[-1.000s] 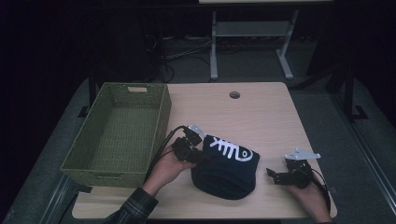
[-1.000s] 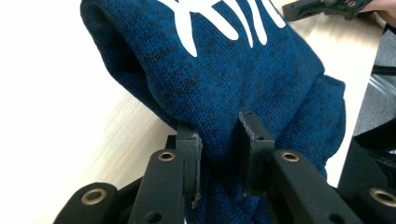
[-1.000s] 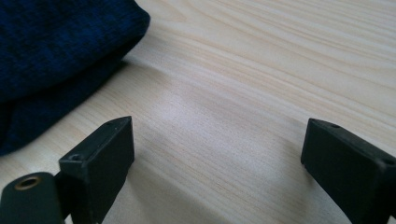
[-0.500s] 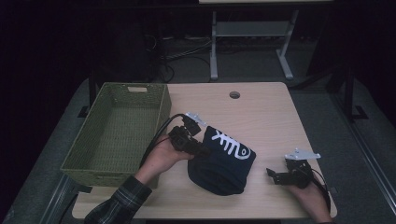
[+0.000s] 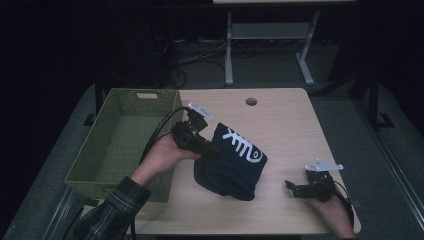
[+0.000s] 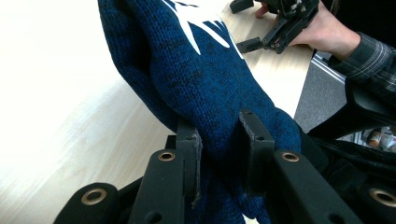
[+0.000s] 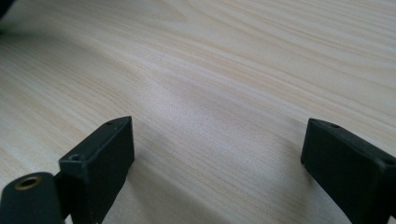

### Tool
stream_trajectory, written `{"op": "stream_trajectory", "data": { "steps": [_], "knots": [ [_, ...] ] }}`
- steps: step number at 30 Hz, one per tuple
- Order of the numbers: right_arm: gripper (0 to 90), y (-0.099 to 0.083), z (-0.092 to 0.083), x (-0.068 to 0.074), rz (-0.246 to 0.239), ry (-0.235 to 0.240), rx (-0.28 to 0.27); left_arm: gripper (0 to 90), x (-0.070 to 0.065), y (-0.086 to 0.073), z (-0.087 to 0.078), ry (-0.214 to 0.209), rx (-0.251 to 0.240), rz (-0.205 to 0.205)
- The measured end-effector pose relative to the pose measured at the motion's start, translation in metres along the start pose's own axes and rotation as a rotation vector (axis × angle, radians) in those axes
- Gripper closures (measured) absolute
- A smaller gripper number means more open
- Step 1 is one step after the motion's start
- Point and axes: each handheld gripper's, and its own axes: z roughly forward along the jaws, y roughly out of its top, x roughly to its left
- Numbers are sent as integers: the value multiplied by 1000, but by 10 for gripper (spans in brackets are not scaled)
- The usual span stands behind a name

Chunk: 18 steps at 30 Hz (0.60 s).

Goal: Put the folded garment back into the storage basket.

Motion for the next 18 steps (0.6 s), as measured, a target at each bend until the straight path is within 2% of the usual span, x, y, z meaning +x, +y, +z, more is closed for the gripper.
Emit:
{"op": "stream_trajectory", "data": {
  "steps": [8, 18],
  "knots": [
    [94, 0, 0, 0, 0, 0, 0, 732, 1, 2, -30, 13, -21, -6],
    [94, 0, 0, 0, 3, 0, -1, 731, 4, 0, -67, 48, -40, -24]
  ]
}}
